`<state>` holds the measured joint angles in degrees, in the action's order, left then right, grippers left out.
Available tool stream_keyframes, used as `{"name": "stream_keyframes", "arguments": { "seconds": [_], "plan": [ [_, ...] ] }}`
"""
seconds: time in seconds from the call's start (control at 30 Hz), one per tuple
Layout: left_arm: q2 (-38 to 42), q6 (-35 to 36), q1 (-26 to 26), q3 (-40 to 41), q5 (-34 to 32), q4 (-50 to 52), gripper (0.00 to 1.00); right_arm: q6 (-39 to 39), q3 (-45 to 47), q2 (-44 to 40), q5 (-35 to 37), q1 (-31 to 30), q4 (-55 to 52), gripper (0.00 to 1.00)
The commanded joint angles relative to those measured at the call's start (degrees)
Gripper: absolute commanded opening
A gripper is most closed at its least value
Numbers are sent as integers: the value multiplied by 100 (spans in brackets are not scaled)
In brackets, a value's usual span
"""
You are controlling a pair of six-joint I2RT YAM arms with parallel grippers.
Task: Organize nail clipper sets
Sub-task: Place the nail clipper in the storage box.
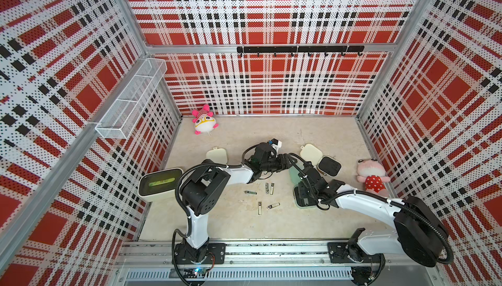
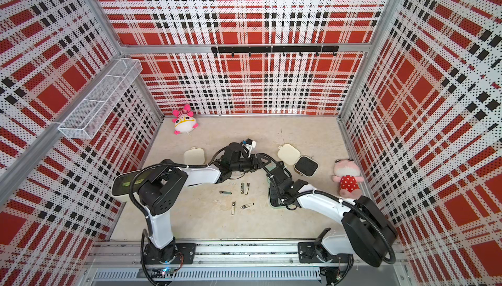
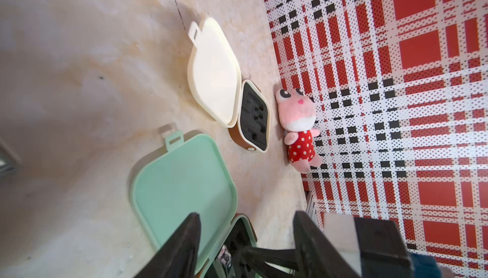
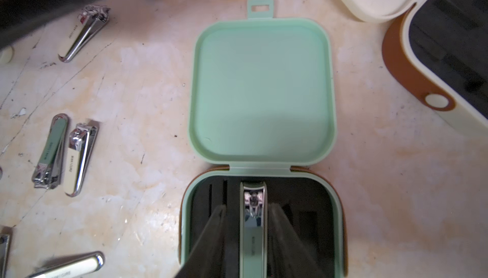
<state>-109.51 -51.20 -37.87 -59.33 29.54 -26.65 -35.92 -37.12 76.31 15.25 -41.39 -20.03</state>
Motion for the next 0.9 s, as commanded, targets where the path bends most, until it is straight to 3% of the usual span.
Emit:
{"name": "stream_keyframes", "arguments": {
  "seconds": [0.0,0.37,0.87],
  "plan": [
    [336,31,192,208,-45,-52,60,-68,-72,2,6,34,-20,26],
    [962,178,716,707,-45,97,60,-169,58,195,-84,32,120,18],
    [1351,278,965,932,-54,230,61,-354,239,402,-88,30,276,12]
  ]
}}
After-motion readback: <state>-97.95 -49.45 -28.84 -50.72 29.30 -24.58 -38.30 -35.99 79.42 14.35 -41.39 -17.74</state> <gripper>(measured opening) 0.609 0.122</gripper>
